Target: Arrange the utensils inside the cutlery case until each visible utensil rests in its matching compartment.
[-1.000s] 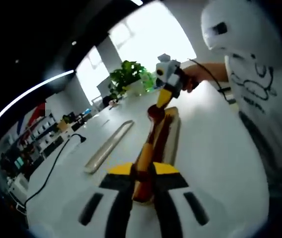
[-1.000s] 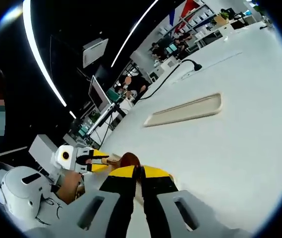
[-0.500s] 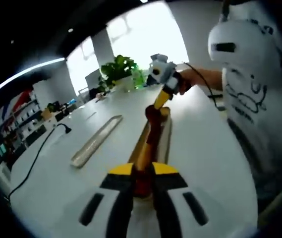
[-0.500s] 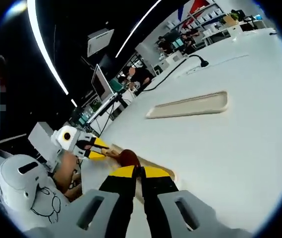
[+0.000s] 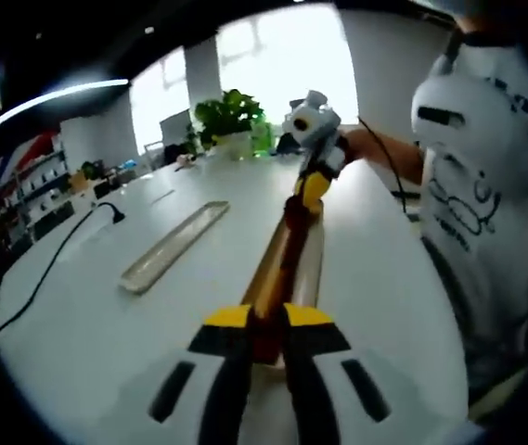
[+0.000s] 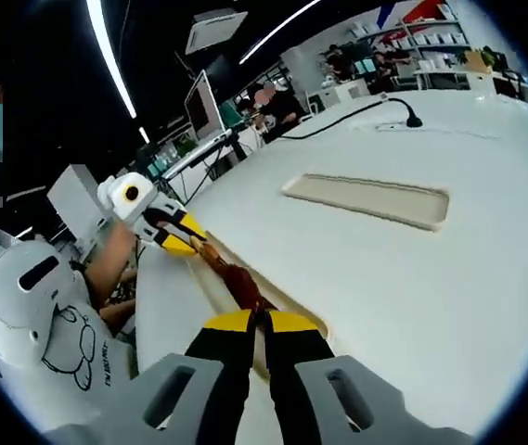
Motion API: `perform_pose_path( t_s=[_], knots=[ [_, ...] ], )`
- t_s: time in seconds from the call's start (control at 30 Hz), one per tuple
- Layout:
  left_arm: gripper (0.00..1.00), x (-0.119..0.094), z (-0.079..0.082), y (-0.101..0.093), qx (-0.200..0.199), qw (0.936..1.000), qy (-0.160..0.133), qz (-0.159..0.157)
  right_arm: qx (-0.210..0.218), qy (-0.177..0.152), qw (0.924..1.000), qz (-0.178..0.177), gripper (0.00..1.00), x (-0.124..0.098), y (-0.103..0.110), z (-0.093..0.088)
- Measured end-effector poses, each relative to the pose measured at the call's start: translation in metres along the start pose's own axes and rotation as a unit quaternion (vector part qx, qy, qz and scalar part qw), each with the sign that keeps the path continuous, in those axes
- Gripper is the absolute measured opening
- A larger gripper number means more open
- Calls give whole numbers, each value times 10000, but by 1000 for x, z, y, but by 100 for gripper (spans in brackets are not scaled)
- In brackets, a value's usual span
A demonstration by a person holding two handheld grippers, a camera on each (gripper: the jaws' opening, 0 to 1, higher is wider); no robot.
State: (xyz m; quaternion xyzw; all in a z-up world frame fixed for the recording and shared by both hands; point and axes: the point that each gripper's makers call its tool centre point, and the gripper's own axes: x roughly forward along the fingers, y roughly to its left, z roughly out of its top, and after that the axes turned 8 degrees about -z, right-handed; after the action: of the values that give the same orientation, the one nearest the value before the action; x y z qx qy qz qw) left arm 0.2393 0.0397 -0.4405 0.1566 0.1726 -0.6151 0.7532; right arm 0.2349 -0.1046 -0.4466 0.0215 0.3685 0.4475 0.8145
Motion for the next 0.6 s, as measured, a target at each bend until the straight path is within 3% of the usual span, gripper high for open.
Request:
perform_pose_path(
  t_s=[0.23,0.6],
  knots=[
    [12,1,0,1,-55,10000,-3,-18,-176,204,9996,20,3,6,1,2],
    [13,1,0,4,-165,9999,-41,15,-234,214,9995,26,4,7,4,-1]
  ],
)
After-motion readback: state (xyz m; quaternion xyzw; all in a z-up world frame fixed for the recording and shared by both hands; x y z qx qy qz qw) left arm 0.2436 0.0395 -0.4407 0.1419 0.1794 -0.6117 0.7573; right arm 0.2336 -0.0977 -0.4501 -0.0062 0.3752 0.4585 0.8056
